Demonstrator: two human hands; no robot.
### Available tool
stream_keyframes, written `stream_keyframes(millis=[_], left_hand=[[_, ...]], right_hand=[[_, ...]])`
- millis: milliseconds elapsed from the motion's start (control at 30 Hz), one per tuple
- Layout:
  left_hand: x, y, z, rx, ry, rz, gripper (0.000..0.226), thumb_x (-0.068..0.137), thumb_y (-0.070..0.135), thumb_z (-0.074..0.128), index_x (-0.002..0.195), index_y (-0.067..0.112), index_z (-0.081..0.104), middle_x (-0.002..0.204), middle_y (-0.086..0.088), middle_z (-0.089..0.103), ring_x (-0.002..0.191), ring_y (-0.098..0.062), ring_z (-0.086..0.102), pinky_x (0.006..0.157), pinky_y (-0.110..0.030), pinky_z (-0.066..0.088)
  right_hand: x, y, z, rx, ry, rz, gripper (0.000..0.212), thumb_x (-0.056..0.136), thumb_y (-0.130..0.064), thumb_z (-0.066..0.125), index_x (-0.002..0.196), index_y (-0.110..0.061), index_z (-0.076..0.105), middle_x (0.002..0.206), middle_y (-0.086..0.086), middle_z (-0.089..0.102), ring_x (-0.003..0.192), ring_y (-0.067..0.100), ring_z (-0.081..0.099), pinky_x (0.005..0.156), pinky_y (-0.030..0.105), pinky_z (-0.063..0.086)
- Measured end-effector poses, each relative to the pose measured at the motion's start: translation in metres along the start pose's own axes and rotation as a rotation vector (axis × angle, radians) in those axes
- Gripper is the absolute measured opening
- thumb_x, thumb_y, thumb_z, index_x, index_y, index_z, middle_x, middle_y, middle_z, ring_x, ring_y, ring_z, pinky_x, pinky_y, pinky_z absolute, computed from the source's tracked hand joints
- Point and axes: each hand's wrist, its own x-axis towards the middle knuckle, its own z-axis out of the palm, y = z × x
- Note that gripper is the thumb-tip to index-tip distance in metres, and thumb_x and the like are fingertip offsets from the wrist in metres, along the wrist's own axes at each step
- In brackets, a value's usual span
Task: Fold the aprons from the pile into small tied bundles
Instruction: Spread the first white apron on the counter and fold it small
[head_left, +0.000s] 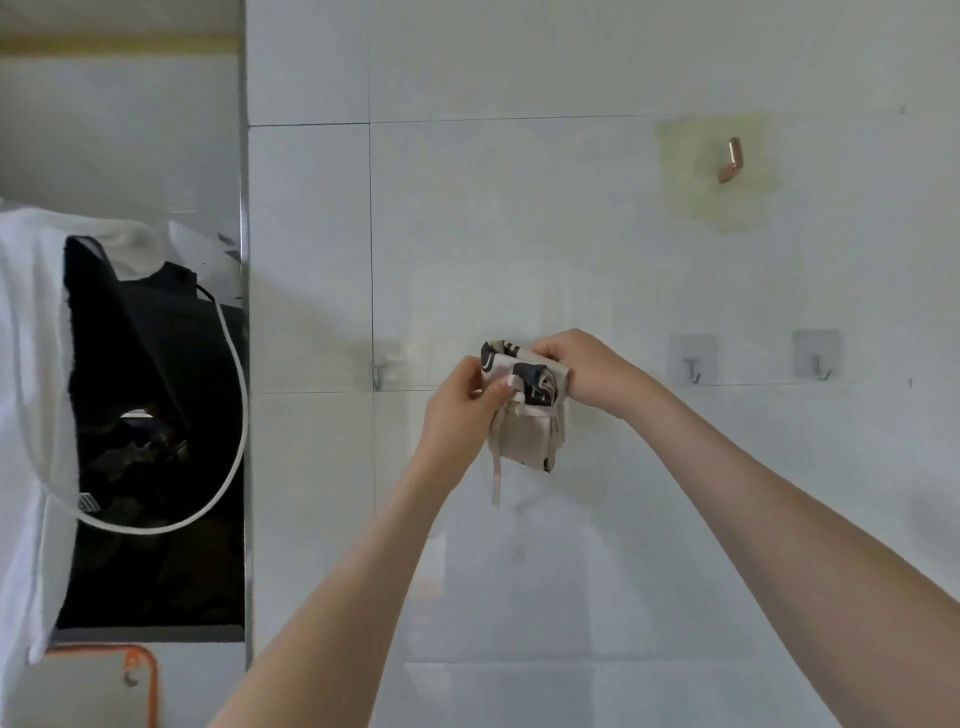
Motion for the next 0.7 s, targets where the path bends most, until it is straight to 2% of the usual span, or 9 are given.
stream_keyframes(millis=[100, 200, 233, 333, 400, 500, 600, 667, 700], left_hand=[[0.015, -0.005, 0.009, -0.033, 0.056, -0.014, 0.031, 0.091, 0.026, 0.062, 0.069, 0.017, 0.042, 0.060, 0.009, 0.038, 0.060, -0.011, 0.033, 0.056, -0.029, 0.024], [0.026, -0.008, 0.015, -0.011, 0.111, -0.034, 0.029, 0.091, 0.032, 0.060, 0.071, 0.014, 0.049, 0.063, 0.005, 0.042, 0.061, -0.013, 0.035, 0.057, -0.029, 0.025], [0.027, -0.010, 0.016, -0.014, 0.129, -0.038, 0.029, 0.091, 0.033, 0.061, 0.074, 0.011, 0.052, 0.064, 0.004, 0.044, 0.061, -0.013, 0.037, 0.057, -0.029, 0.026], [0.023, -0.013, 0.016, 0.036, 0.166, -0.066, 0.033, 0.090, 0.039, 0.062, 0.080, 0.008, 0.057, 0.067, 0.004, 0.048, 0.061, -0.011, 0.041, 0.056, -0.026, 0.029], [0.017, -0.016, 0.016, 0.037, 0.206, -0.112, 0.038, 0.089, 0.045, 0.061, 0.077, 0.009, 0.054, 0.066, 0.005, 0.048, 0.059, -0.011, 0.042, 0.055, -0.025, 0.030], [0.002, -0.027, 0.017, -0.003, 0.252, -0.179, 0.043, 0.090, 0.048, 0.057, 0.071, 0.013, 0.043, 0.065, 0.001, 0.049, 0.058, -0.014, 0.047, 0.055, -0.026, 0.038], [-0.009, -0.035, 0.021, -0.170, 0.230, -0.249, 0.033, 0.092, 0.040, 0.056, 0.085, 0.008, 0.055, 0.084, -0.011, 0.064, 0.075, -0.023, 0.067, 0.069, -0.035, 0.059], [-0.014, -0.037, 0.022, -0.231, 0.232, -0.273, 0.023, 0.093, 0.029, 0.055, 0.094, 0.006, 0.058, 0.089, -0.014, 0.066, 0.076, -0.022, 0.068, 0.069, -0.033, 0.060], [-0.018, -0.038, 0.022, -0.251, 0.230, -0.279, 0.019, 0.093, 0.025, 0.054, 0.097, 0.006, 0.059, 0.088, -0.013, 0.067, 0.074, -0.022, 0.068, 0.068, -0.031, 0.060]], right_hand=[[0.016, 0.012, -0.002, -0.056, 0.028, 0.006, 0.020, 0.087, -0.011, 0.061, 0.068, -0.004, 0.060, 0.064, 0.006, 0.049, 0.062, 0.015, 0.041, 0.056, 0.029, 0.029], [0.029, 0.019, -0.002, -0.039, 0.088, 0.007, 0.014, 0.087, -0.008, 0.059, 0.084, 0.003, 0.068, 0.082, 0.019, 0.066, 0.070, 0.017, 0.052, 0.061, 0.028, 0.037], [0.029, 0.018, -0.002, -0.030, 0.105, -0.004, 0.014, 0.087, -0.005, 0.057, 0.086, 0.003, 0.068, 0.082, 0.019, 0.067, 0.069, 0.016, 0.052, 0.061, 0.027, 0.038], [0.023, 0.019, 0.001, 0.005, 0.132, -0.019, 0.020, 0.085, 0.005, 0.048, 0.087, -0.001, 0.068, 0.066, 0.005, 0.060, 0.058, 0.015, 0.050, 0.059, 0.030, 0.042], [0.015, 0.019, 0.005, 0.016, 0.146, -0.021, 0.019, 0.085, 0.006, 0.045, 0.087, -0.001, 0.062, 0.066, 0.002, 0.056, 0.060, 0.018, 0.050, 0.060, 0.032, 0.043], [0.001, 0.022, 0.021, 0.023, 0.232, -0.015, 0.019, 0.097, -0.012, 0.045, 0.089, -0.007, 0.061, 0.082, 0.003, 0.061, 0.073, 0.014, 0.053, 0.063, 0.024, 0.037], [-0.018, 0.025, 0.045, 0.152, 0.398, -0.005, 0.017, 0.098, -0.022, 0.050, 0.102, -0.012, 0.063, 0.097, -0.003, 0.055, 0.095, 0.013, 0.054, 0.078, 0.014, 0.037], [-0.029, 0.028, 0.064, 0.103, 0.537, -0.025, 0.020, 0.095, -0.026, 0.055, 0.110, -0.014, 0.062, 0.103, -0.007, 0.051, 0.105, 0.016, 0.051, 0.092, 0.025, 0.035], [-0.035, 0.029, 0.074, 0.041, 0.602, -0.042, 0.025, 0.094, -0.028, 0.055, 0.114, -0.014, 0.061, 0.107, -0.006, 0.052, 0.108, 0.018, 0.049, 0.093, 0.028, 0.030]])
